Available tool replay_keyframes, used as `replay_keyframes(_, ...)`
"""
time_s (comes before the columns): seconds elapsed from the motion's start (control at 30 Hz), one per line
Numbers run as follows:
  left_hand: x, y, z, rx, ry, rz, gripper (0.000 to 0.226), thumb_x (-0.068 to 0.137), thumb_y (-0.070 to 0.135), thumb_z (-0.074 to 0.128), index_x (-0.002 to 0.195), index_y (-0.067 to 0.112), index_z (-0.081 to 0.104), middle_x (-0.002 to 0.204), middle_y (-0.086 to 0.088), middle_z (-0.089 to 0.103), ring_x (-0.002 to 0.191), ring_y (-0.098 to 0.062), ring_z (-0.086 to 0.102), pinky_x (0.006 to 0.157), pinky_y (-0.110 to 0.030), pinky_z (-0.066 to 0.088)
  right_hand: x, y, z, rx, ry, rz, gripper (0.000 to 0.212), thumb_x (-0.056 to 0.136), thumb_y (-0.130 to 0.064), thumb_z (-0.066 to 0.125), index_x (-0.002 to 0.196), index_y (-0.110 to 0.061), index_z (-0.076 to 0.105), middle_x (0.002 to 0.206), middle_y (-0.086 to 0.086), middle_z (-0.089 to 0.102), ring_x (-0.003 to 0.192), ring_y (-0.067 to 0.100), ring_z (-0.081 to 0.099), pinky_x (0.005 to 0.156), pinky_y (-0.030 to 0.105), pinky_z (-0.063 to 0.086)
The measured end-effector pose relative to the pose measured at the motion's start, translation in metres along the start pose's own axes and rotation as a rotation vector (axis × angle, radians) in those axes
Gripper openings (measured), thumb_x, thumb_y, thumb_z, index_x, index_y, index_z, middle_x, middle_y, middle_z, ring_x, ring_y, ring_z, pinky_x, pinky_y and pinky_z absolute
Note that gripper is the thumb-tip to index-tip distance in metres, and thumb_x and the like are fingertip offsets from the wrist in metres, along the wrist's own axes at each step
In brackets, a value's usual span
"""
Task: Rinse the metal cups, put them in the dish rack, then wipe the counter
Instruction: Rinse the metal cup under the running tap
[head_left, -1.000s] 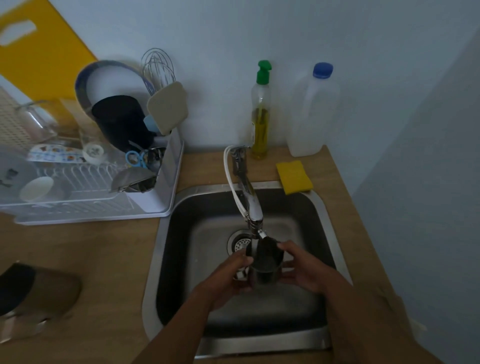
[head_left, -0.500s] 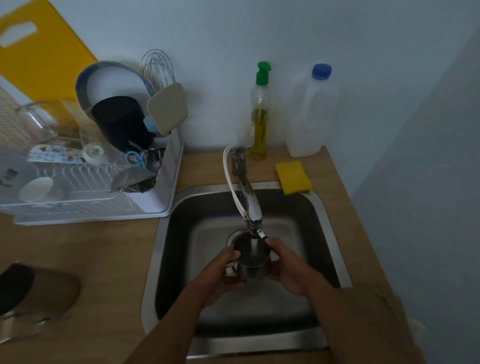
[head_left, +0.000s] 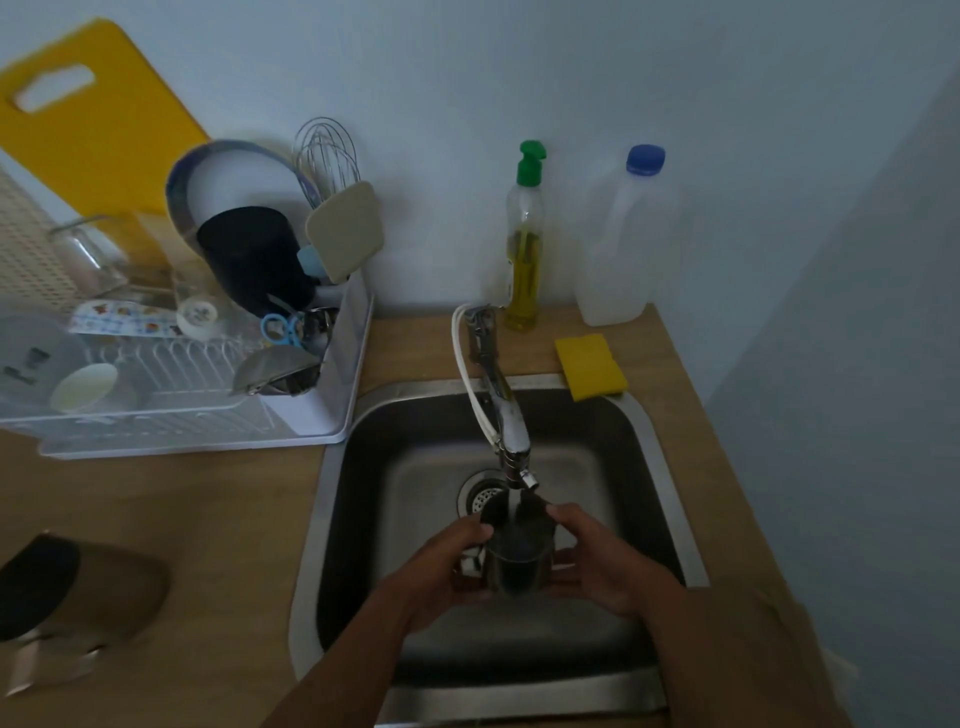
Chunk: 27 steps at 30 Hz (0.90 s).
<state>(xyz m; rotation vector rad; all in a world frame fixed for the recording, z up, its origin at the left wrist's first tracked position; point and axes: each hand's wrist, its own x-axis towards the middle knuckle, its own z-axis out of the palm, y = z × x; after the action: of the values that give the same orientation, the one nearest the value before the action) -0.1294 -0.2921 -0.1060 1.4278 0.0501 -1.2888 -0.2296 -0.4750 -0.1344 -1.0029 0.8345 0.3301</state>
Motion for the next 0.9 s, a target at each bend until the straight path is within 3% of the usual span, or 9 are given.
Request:
replay_keyframes(0.1, 0.0, -0.003, 0.01, -0.04, 0.003, 0.041, 0.045, 0.073, 0.041, 0.063, 0.117, 0.031, 0.062, 0.126, -0.005, 0.057, 0.105, -0.028, 0.059, 0.087, -0.041, 0.052, 0.003, -0.006, 0.003, 0.006, 0.034, -0.035, 0.073, 0.062, -0.06, 0.073, 0.122, -0.02, 0.062, 0.12, 0.022, 0.06, 0.105, 0.036, 0.062, 0.079, 0.039, 0.055)
replay_keyframes(0.2, -0.002, 0.002, 0.0, -0.101, 0.081, 0.024, 0.025, 0.084, 0.035, 0.061, 0.109, 0.03, 0.065, 0.121, -0.007, 0.058, 0.101, -0.03, 0.059, 0.083, -0.041, 0.051, 0.003, -0.001, 0.02, 0.034, 0.026, -0.044, 0.05, 0.079, -0.052, 0.064, 0.118, -0.021, 0.063, 0.116, 0.021, 0.062, 0.107, 0.035, 0.062, 0.096, 0.044, 0.052)
replay_keyframes(0.27, -0.005, 0.002, -0.008, -0.061, 0.067, -0.009, 0.021, 0.091, 0.03, 0.054, 0.109, 0.028, 0.064, 0.121, -0.008, 0.055, 0.105, -0.034, 0.057, 0.09, -0.045, 0.049, -0.001, 0.004, 0.019, 0.016, -0.02, -0.013, 0.042, 0.079, -0.049, 0.065, 0.113, -0.024, 0.064, 0.117, 0.023, 0.061, 0.111, 0.039, 0.059, 0.102, 0.046, 0.047)
replay_keyframes(0.33, -0.007, 0.0, -0.005, -0.028, 0.036, -0.015, 0.024, 0.092, 0.027, 0.053, 0.114, 0.028, 0.063, 0.121, -0.006, 0.056, 0.107, -0.033, 0.057, 0.091, -0.044, 0.05, -0.003, 0.006, 0.01, -0.005, -0.024, -0.005, 0.045, 0.073, -0.05, 0.069, 0.11, -0.023, 0.066, 0.115, 0.024, 0.063, 0.109, 0.04, 0.06, 0.1, 0.047, 0.046)
replay_keyframes(0.47, -0.006, -0.004, 0.012, -0.048, 0.072, 0.045, 0.026, 0.092, 0.027, 0.054, 0.117, 0.029, 0.061, 0.117, -0.002, 0.062, 0.099, -0.025, 0.062, 0.076, -0.034, 0.053, 0.007, 0.003, 0.012, -0.002, 0.101, -0.028, 0.07, 0.055, -0.063, 0.071, 0.114, -0.023, 0.068, 0.12, 0.022, 0.06, 0.107, 0.037, 0.06, 0.089, 0.042, 0.053)
replay_keyframes(0.57, -0.008, 0.003, 0.006, -0.016, 0.109, 0.05, 0.025, 0.092, 0.037, 0.054, 0.114, 0.028, 0.062, 0.12, -0.007, 0.058, 0.105, -0.027, 0.06, 0.08, -0.036, 0.053, 0.005, 0.005, 0.019, 0.046, 0.063, -0.043, 0.056, 0.072, -0.057, 0.065, 0.117, -0.024, 0.065, 0.126, 0.021, 0.056, 0.112, 0.038, 0.058, 0.095, 0.045, 0.052)
replay_keyframes(0.67, -0.015, 0.004, -0.003, 0.029, 0.104, 0.01, 0.029, 0.092, 0.05, 0.052, 0.112, 0.031, 0.062, 0.119, -0.008, 0.053, 0.107, -0.032, 0.059, 0.083, -0.04, 0.057, -0.005, 0.007, 0.016, 0.058, 0.025, -0.006, 0.051, 0.079, -0.056, 0.061, 0.12, -0.025, 0.062, 0.129, 0.018, 0.049, 0.115, 0.041, 0.052, 0.093, 0.05, 0.053)
replay_keyframes(0.77, -0.018, -0.003, -0.002, 0.1, 0.087, -0.019, 0.037, 0.092, 0.054, 0.047, 0.116, 0.03, 0.063, 0.119, -0.01, 0.059, 0.086, -0.025, 0.064, 0.06, -0.026, 0.049, -0.011, 0.009, 0.011, -0.035, 0.088, 0.078, 0.06, 0.079, -0.073, 0.049, 0.121, -0.03, 0.056, 0.128, 0.016, 0.052, 0.111, 0.041, 0.056, 0.085, 0.048, 0.055)
replay_keyframes(0.9, -0.015, -0.007, -0.002, 0.242, 0.145, -0.085, 0.034, 0.098, 0.046, 0.04, 0.116, 0.023, 0.057, 0.114, -0.009, 0.062, 0.067, -0.019, 0.067, 0.057, -0.024, 0.043, -0.017, 0.01, 0.009, -0.305, 0.129, 0.124, 0.063, 0.09, -0.073, 0.02, 0.122, -0.029, 0.052, 0.112, 0.018, 0.066, 0.091, 0.033, 0.07, 0.077, 0.038, 0.056)
